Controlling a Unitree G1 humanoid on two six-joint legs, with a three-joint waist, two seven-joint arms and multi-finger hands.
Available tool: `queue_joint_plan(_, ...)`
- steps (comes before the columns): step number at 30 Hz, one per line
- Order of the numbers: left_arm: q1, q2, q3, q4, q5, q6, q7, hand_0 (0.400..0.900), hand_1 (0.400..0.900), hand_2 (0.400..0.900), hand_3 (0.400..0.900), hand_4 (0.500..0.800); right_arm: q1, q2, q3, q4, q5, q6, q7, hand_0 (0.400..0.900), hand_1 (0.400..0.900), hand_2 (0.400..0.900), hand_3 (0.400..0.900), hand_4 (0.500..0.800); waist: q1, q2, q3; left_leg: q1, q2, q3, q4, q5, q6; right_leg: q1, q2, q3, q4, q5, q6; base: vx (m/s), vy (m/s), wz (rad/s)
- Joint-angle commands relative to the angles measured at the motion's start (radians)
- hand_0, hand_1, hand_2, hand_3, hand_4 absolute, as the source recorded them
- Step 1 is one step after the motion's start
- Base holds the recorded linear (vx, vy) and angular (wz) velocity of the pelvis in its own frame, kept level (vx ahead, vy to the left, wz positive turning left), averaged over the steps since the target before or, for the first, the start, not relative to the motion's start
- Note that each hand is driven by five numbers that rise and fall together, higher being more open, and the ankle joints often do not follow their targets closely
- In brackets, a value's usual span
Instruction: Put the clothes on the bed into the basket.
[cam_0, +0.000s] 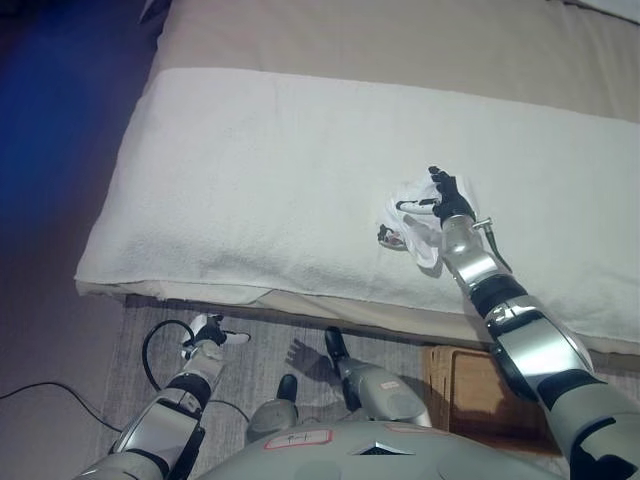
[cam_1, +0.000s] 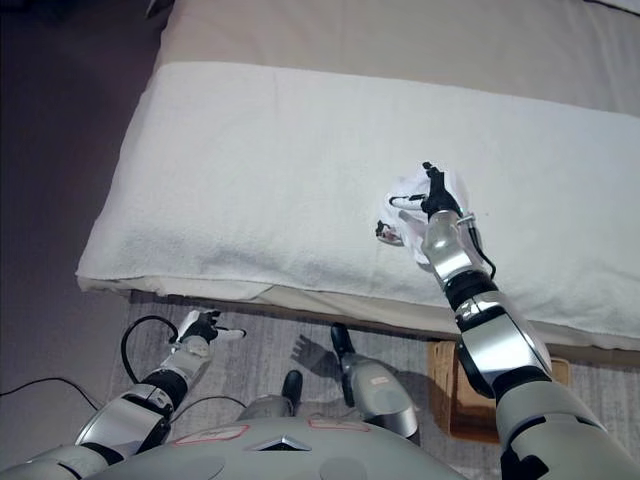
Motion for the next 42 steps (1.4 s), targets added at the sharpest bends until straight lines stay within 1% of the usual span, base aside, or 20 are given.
queue_joint_plan(1, -0.048, 0.053, -0.018, 0.01, -0.017, -0.01, 0.058, 0.9, 0.9, 0.9, 0.9, 0.8, -0.161, -0.049, 0.004, 0.074, -0.077, -0.01, -0.033, 0.9, 0.9, 0.9, 0.9, 0.8, 0.061, 0.051, 0.015, 0.146, 0.012, 0.04, -0.036, 0.322, 0.009, -0.108, 0.033, 0.003, 0.08, -0.056, 0.02, 0.03, -0.024, -0.11)
queue_joint_plan(4, -0.068, 0.054, -0.035, 0.0, -0.027, -0.021, 0.069, 0.9, 0.9, 0.9, 0.9, 0.8, -0.219, -0.043, 0.046, 0.156, -0.124, 0.003, -0.027, 0.9, 0.9, 0.9, 0.9, 0.8, 0.072, 0.061, 0.027, 0.119, 0.008, 0.041, -0.029, 0.351, 0.008, -0.136, 0.033, 0.003, 0.083, -0.053, 0.021, -0.01, -0.003, -0.06)
queue_joint_plan(6, -0.091, 0.057, -0.045, -0.007, -0.037, -0.031, 0.077, 0.9, 0.9, 0.9, 0.9, 0.8, -0.266, -0.038, 0.072, 0.213, -0.152, 0.01, -0.025, 0.9, 0.9, 0.9, 0.9, 0.8, 0.079, 0.069, 0.042, 0.098, 0.002, 0.045, -0.025, 0.354, 0.011, -0.161, 0.033, 0.001, 0.095, -0.052, 0.021, -0.04, 0.014, -0.07)
queue_joint_plan(12, -0.152, 0.06, -0.071, -0.017, -0.07, -0.052, 0.109, 0.9, 0.9, 0.9, 0.9, 0.8, -0.401, -0.067, 0.093, 0.314, -0.17, 0.032, -0.036, 0.9, 0.9, 0.9, 0.9, 0.8, 0.104, 0.098, 0.099, 0.011, -0.018, 0.047, -0.025, 0.385, 0.011, -0.248, 0.01, -0.001, 0.113, -0.035, 0.028, -0.06, 0.024, 0.0)
queue_joint_plan(17, -0.155, 0.052, -0.09, -0.068, -0.082, -0.065, 0.114, 0.9, 0.9, 0.9, 0.9, 0.8, -0.455, -0.105, 0.11, 0.345, -0.189, 0.041, -0.04, 0.9, 0.9, 0.9, 0.9, 0.8, 0.115, 0.118, 0.143, -0.015, -0.029, 0.051, -0.015, 0.379, 0.009, -0.273, 0.0, 0.001, 0.13, -0.035, 0.03, 0.0, 0.015, 0.07)
queue_joint_plan(19, -0.152, 0.052, -0.092, -0.085, -0.081, -0.068, 0.112, 0.9, 0.9, 0.9, 0.9, 0.8, -0.456, -0.106, 0.12, 0.345, -0.202, 0.044, -0.032, 0.9, 0.9, 0.9, 0.9, 0.8, 0.116, 0.123, 0.16, -0.018, -0.036, 0.052, -0.005, 0.372, 0.01, -0.279, -0.002, 0.002, 0.143, -0.039, 0.03, 0.0, 0.0, 0.0)
queue_joint_plan(22, -0.156, 0.048, -0.089, -0.091, -0.083, -0.068, 0.112, 0.9, 0.9, 0.9, 0.9, 0.8, -0.45, -0.098, 0.131, 0.351, -0.218, 0.049, -0.024, 0.9, 0.9, 0.9, 0.9, 0.8, 0.113, 0.13, 0.164, -0.009, -0.036, 0.053, -0.006, 0.364, 0.01, -0.282, 0.0, 0.005, 0.159, -0.047, 0.03, 0.0, 0.016, -0.05)
queue_joint_plan(23, -0.161, 0.047, -0.086, -0.089, -0.085, -0.069, 0.111, 0.9, 0.9, 0.9, 0.9, 0.8, -0.444, -0.094, 0.129, 0.344, -0.22, 0.049, -0.025, 0.4, 0.4, 0.4, 0.4, 0.5, 0.11, 0.131, 0.162, -0.003, -0.035, 0.053, -0.011, 0.363, 0.01, -0.281, 0.002, 0.008, 0.164, -0.049, 0.031, 0.01, 0.006, -0.05)
queue_joint_plan(29, -0.164, 0.031, -0.074, -0.042, -0.087, -0.062, 0.116, 0.9, 0.9, 0.9, 0.9, 0.8, -0.4, -0.063, 0.117, 0.316, -0.223, 0.055, -0.037, 0.4, 0.4, 0.4, 0.4, 0.5, 0.092, 0.143, 0.136, 0.039, -0.024, 0.065, -0.042, 0.354, 0.006, -0.272, 0.006, 0.017, 0.161, -0.045, 0.032, 0.0, 0.008, -0.08)
queue_joint_plan(34, -0.171, 0.02, -0.063, -0.002, -0.079, -0.053, 0.108, 0.9, 0.9, 0.9, 0.9, 0.8, -0.353, -0.045, 0.1, 0.299, -0.202, 0.053, -0.021, 0.4, 0.4, 0.4, 0.4, 0.5, 0.076, 0.149, 0.103, 0.068, -0.017, 0.081, -0.057, 0.344, 0.008, -0.27, 0.01, 0.019, 0.165, -0.043, 0.032, 0.0, 0.0, -0.07)
queue_joint_plan(37, -0.167, 0.011, -0.052, 0.022, -0.07, -0.045, 0.099, 0.9, 0.9, 0.9, 0.9, 0.8, -0.287, -0.041, 0.08, 0.261, -0.185, 0.046, -0.02, 0.4, 0.4, 0.4, 0.4, 0.5, 0.058, 0.145, 0.074, 0.089, -0.019, 0.092, -0.058, 0.326, 0.01, -0.262, 0.015, 0.023, 0.166, -0.039, 0.031, 0.02, -0.004, -0.15)
queue_joint_plan(42, -0.144, -0.007, -0.039, 0.057, -0.042, -0.026, 0.08, 0.9, 0.9, 0.9, 0.9, 0.8, -0.123, -0.031, 0.015, 0.199, -0.136, 0.028, -0.023, 0.4, 0.4, 0.4, 0.4, 0.5, 0.028, 0.131, 0.009, 0.143, -0.022, 0.11, -0.056, 0.287, 0.013, -0.186, 0.021, 0.032, 0.112, -0.02, 0.037, 0.04, -0.011, -0.15)
